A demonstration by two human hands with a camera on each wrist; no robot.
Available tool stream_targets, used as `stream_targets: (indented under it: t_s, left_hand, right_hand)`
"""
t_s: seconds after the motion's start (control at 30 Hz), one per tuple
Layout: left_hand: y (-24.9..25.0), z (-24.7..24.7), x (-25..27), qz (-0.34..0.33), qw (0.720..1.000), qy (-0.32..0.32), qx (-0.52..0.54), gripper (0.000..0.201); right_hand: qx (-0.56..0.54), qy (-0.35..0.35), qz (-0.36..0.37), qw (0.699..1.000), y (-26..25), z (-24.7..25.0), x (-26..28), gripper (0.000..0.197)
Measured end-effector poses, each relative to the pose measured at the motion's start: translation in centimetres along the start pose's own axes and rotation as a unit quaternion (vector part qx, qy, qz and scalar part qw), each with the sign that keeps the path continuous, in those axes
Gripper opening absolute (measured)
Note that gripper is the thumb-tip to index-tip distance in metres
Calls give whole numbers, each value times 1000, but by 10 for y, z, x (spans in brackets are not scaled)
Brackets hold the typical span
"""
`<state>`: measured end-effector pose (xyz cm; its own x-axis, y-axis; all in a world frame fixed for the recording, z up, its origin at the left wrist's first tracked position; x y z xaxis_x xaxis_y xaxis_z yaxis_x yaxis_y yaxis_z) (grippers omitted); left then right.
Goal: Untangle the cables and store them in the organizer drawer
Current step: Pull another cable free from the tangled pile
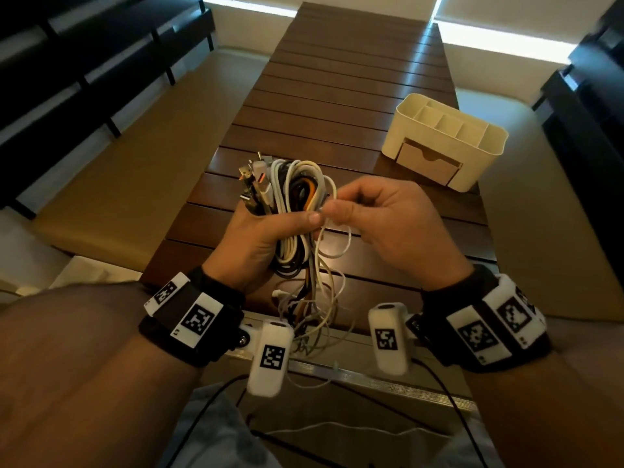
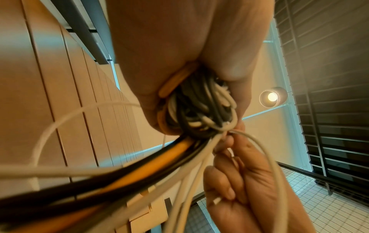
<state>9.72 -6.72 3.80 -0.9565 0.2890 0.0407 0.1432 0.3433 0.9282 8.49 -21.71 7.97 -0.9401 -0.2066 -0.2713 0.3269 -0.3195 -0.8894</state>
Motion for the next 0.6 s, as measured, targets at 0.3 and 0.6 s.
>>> stream_targets:
  t_s: [0.3, 0.6]
  left_hand:
    - [-11, -9, 1, 51, 997, -52, 26, 38]
    - [4, 1, -3, 1, 1000, 20, 22, 26]
  right_hand:
    - [29, 72, 93, 993, -7, -3, 1, 15]
    - [-135, 21, -66, 988, 6, -16, 6, 47]
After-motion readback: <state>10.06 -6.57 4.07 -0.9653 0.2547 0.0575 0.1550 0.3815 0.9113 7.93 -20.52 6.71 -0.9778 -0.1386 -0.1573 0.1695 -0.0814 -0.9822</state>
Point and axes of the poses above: each hand's wrist, its own x-axis away from the middle knuckle, its own z-axis out of the back of the hand, y = z × x, the point moved 7 cm from there along -x, towards the middle knuckle, and after that the axes turned 7 degrees about z, right-handed, at the moved point
